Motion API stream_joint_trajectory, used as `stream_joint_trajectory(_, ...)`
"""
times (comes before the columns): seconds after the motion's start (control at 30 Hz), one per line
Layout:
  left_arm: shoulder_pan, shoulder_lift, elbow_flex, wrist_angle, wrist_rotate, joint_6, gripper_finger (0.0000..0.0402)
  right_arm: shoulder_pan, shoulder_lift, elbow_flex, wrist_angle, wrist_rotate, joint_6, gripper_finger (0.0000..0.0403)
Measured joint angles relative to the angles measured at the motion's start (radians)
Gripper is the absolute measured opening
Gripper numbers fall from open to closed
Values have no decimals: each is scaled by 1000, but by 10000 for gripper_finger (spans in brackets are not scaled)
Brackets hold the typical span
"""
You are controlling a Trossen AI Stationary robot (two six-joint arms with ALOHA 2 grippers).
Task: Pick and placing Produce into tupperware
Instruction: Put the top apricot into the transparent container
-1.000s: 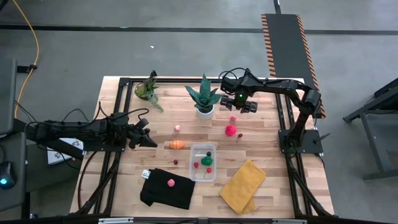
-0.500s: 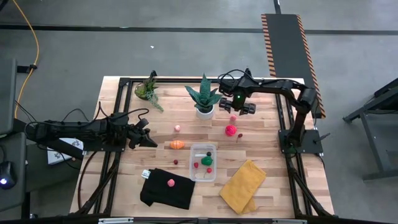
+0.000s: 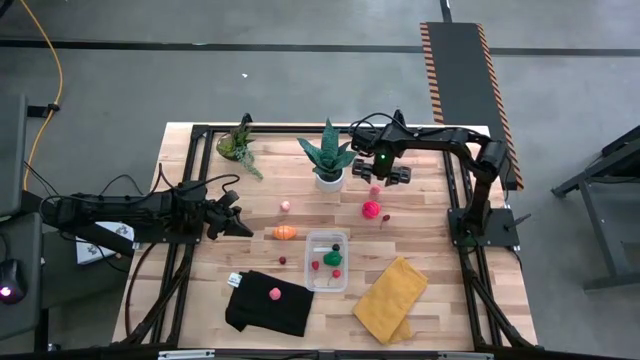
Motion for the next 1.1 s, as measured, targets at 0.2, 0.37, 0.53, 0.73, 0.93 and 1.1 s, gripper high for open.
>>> stream_joint_trajectory(0.2, 0, 0, 0, 0, 0, 0, 1, 12, 4, 0, -2, 14, -9, 243)
stream_joint_trajectory(0.37, 0, 0, 0, 0, 0, -2, 1, 12, 4, 0, 10, 15, -9, 243)
stream_joint_trajectory(0.53, 0, 0, 0, 0, 0, -3, 1, 10, 4, 0, 10, 20, -26, 243)
stream_joint_trajectory(0.73, 0, 0, 0, 0, 0, -3, 1, 4, 4, 0, 11, 12, -33, 243)
stream_joint_trajectory(0.93, 0, 0, 0, 0, 0, -3, 1, 18, 24, 0, 8, -6, -40, 243)
stream_joint_trajectory(1.1, 0, 0, 0, 0, 1, -3, 1, 17, 36, -1, 29, -7, -42, 243)
